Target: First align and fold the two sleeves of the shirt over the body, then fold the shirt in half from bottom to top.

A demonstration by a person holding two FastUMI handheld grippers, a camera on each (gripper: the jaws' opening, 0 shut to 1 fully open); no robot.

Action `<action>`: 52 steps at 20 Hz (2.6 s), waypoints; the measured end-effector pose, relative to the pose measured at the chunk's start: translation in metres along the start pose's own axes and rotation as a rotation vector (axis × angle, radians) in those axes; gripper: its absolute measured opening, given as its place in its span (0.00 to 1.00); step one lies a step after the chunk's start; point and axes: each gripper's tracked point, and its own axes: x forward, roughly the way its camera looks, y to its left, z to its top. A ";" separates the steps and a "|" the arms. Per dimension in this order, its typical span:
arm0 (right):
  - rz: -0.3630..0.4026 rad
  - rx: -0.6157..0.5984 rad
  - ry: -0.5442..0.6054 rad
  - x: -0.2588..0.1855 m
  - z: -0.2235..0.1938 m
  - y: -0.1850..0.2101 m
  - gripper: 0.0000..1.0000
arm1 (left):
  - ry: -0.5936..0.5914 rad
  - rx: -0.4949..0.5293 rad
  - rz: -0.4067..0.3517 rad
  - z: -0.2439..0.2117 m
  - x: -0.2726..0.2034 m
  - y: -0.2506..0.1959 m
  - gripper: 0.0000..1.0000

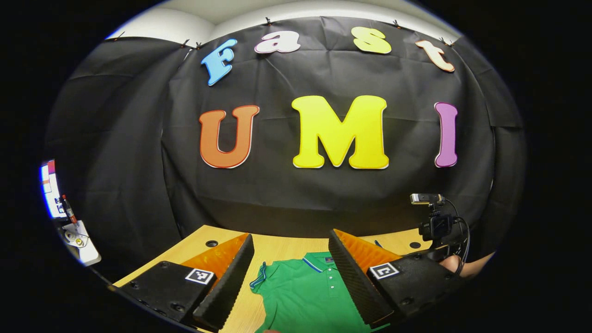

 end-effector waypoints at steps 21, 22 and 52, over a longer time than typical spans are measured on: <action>0.048 -0.041 -0.099 -0.020 0.008 0.096 0.93 | 0.008 0.003 0.041 -0.004 -0.002 0.083 1.00; 0.042 -0.055 -0.128 -0.034 0.013 0.094 0.95 | 0.007 0.008 0.016 -0.007 0.003 0.080 1.00; -0.310 0.000 -0.194 -0.253 -0.048 -0.058 0.96 | 0.554 0.072 -0.211 -0.297 0.191 0.083 1.00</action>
